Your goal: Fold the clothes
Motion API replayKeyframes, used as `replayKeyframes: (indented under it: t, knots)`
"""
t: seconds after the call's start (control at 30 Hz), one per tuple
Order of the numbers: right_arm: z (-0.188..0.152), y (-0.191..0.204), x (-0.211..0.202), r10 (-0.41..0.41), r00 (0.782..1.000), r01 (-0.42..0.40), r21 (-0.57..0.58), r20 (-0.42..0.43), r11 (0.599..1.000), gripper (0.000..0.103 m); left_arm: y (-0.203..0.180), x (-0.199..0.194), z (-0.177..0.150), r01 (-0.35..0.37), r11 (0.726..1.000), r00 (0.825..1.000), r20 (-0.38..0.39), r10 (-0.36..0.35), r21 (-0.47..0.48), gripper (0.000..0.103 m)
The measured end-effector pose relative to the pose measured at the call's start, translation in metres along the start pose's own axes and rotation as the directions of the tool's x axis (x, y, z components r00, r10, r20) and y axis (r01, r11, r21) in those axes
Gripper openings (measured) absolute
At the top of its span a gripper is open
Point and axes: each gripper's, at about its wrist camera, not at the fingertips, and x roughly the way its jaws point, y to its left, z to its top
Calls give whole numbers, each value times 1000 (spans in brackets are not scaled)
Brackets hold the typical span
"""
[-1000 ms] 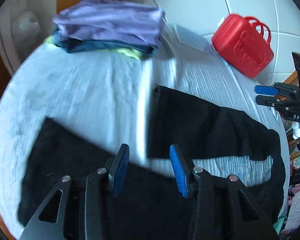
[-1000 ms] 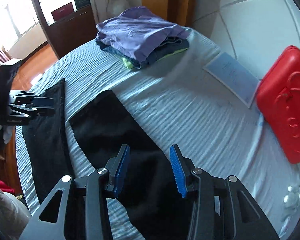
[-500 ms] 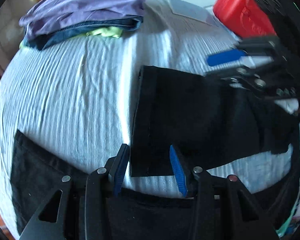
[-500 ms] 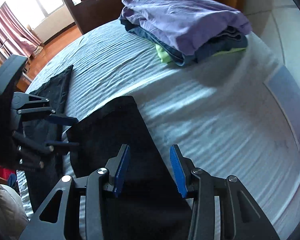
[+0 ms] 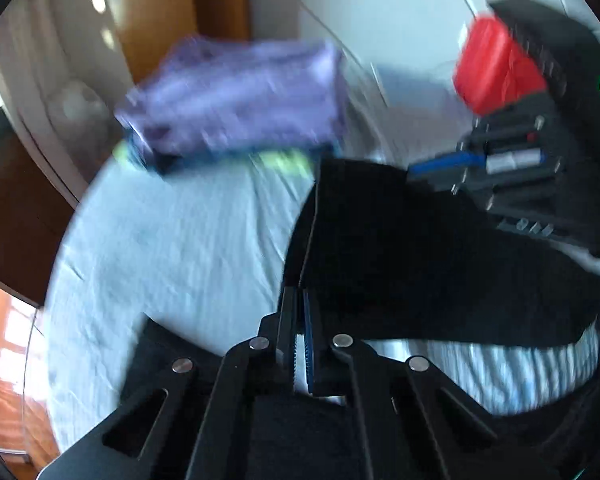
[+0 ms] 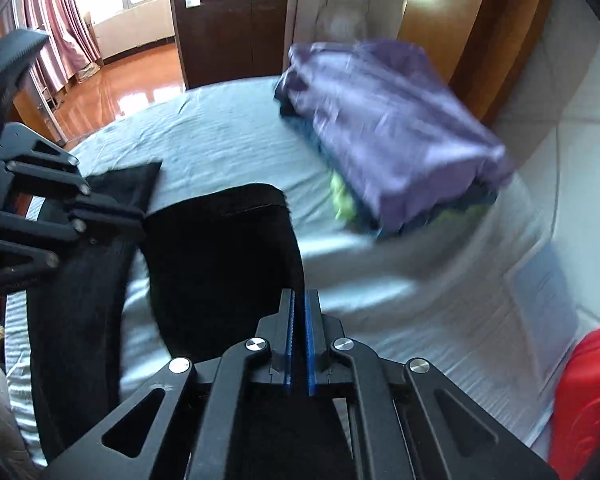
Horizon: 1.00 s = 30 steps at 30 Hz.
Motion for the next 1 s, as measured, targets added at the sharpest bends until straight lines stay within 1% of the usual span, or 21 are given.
replayKeyframes:
  t: [0.07,0.1,0.13,0.17,0.2,0.23,0.3,0.4,0.47,0.53,0.57,0.6,0.63,0.67,0.7,0.8,0.83,0.87,0.9,0.97,1.0]
  knots:
    - [16,-11,4,-27,999,26,25,32,999,4,11,0,19,-91,996,995,47,91,2,2]
    - [24,-16,6,-41,998,39,38,48,999,5,25,7,28,-119,993,992,44,120,-17,2]
    - [29,-23,8,-43,997,38,80,64,996,5,40,16,33,-130,991,991,30,132,-40,2]
    - [35,-30,11,-46,996,36,122,81,992,6,53,26,34,-137,989,990,13,138,-62,2]
    - [34,-37,4,-45,995,30,167,90,986,11,57,30,34,-130,988,991,0,131,-77,2]
    - [34,-43,-3,-46,994,24,211,98,977,12,58,33,31,-118,989,993,-11,117,-90,2]
    - [20,-49,-28,-55,992,25,246,117,969,14,55,35,27,-83,991,996,-27,80,-101,2]
    - [-32,-50,-79,-130,989,105,294,66,950,15,38,31,20,-1,998,999,-43,-2,-70,3]
    - [-82,-47,-114,-176,984,157,379,15,912,18,19,28,13,60,997,996,-63,-63,-43,4]
    - [-136,-42,-146,-231,972,227,477,-53,849,30,-2,26,5,126,992,989,-84,-126,-10,5]
    - [-170,-39,-163,-265,959,277,535,-101,798,38,-14,26,2,156,988,984,-94,-154,10,8]
    - [-200,-34,-179,-289,946,320,581,-148,749,40,-26,28,-2,185,982,978,-104,-181,30,10]
    - [-235,-27,-197,-308,930,364,633,-202,684,40,-38,30,-6,214,976,972,-114,-207,51,16]
    - [-270,-19,-215,-322,912,407,677,-256,613,40,-49,32,-8,235,970,966,-124,-226,69,27]
    - [-301,-8,-231,-331,894,443,713,-303,544,40,-59,35,-10,247,966,963,-134,-235,75,32]
    - [-397,29,-282,-331,838,533,783,-435,320,41,-79,48,-11,265,963,954,-164,-253,54,34]
    - [-420,38,-296,-328,822,554,786,-465,273,41,-81,53,-10,256,966,955,-169,-246,41,34]
    - [-450,49,-313,-319,804,574,794,-501,201,45,-83,58,-8,251,967,955,-171,-243,30,34]
    - [-475,58,-327,-310,797,576,806,-518,137,48,-84,63,-6,242,970,956,-173,-236,18,34]
    - [-530,77,-356,-289,791,562,827,-540,-7,49,-87,69,-2,234,972,958,-170,-230,5,34]
    - [-552,83,-367,-280,791,551,832,-544,-64,49,-91,71,1,227,974,961,-162,-223,6,34]
